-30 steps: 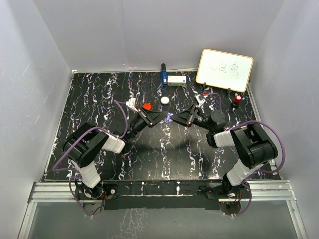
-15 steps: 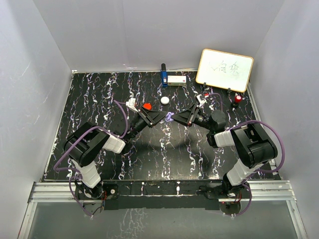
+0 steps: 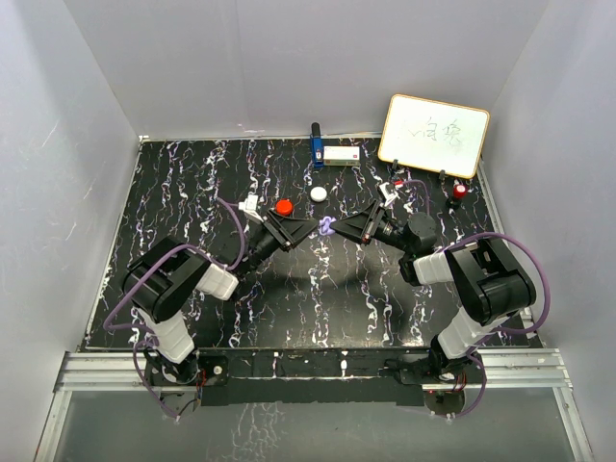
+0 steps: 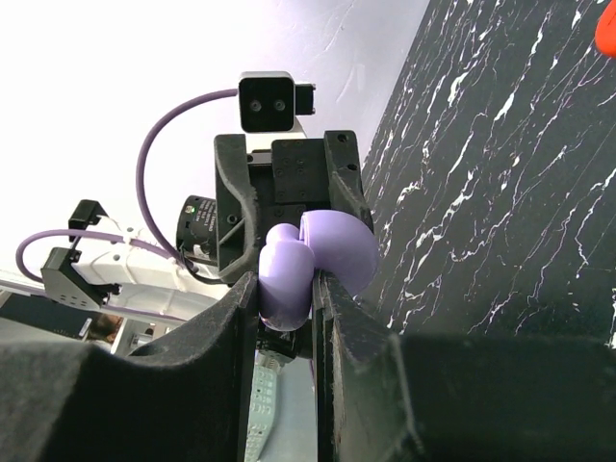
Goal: Insert the wireless bluetooth earbuds into the charging case
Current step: Adjust the earbud with the charging case.
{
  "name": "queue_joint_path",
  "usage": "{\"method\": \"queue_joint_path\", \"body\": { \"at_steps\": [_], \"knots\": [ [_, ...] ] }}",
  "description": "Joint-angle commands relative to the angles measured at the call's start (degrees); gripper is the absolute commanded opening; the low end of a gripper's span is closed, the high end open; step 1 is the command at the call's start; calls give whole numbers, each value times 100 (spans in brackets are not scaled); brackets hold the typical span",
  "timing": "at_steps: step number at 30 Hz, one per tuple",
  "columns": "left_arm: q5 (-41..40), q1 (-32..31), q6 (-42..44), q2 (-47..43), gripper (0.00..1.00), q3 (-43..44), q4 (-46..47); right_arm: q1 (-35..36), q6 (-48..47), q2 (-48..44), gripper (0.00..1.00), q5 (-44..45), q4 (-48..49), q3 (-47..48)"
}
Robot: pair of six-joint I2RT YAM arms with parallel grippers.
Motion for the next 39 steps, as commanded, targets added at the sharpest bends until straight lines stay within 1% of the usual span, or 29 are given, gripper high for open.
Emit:
{"method": "queue_joint_path", "body": {
  "at_steps": [1, 4, 8, 12, 14, 16, 21, 23, 24, 29, 34, 39],
  "knots": [
    [-113, 226, 196, -559, 51, -212, 548, 9, -24, -16, 0, 33, 482, -13],
    [-89, 287, 347, -898, 53, -282, 265, 10, -24, -5, 0, 34, 490, -22],
    [163, 296, 485, -1298, 53, -166, -155, 5, -7, 18, 0, 40, 517, -22],
    [447, 296, 451, -1488, 54, -41, -503, 1, -7, 39, 0, 46, 517, -13],
    [636, 294, 382, -1492, 57, 30, -627, 1, -7, 40, 0, 42, 517, -9],
    [820, 296, 271, -1440, 63, 74, -579, 1, -7, 49, 0, 46, 516, 2],
    [1014, 292, 139, -1374, 87, 73, -524, 1, 2, 50, 0, 44, 517, 5],
    [1023, 291, 195, -1426, 94, 68, -647, 1, -5, 47, 0, 44, 515, 2],
    [1031, 288, 229, -1459, 96, 95, -712, 0, -6, 45, 0, 50, 517, -3],
    [1257, 292, 272, -1527, 99, 204, -825, 1, 2, 59, 0, 47, 517, 4],
    [1402, 287, 262, -1607, 99, 230, -955, 1, 2, 76, 0, 47, 517, 13],
    [1558, 279, 269, -1690, 99, 305, -1290, -2, 19, 94, 0, 48, 514, 60]
  ]
}}
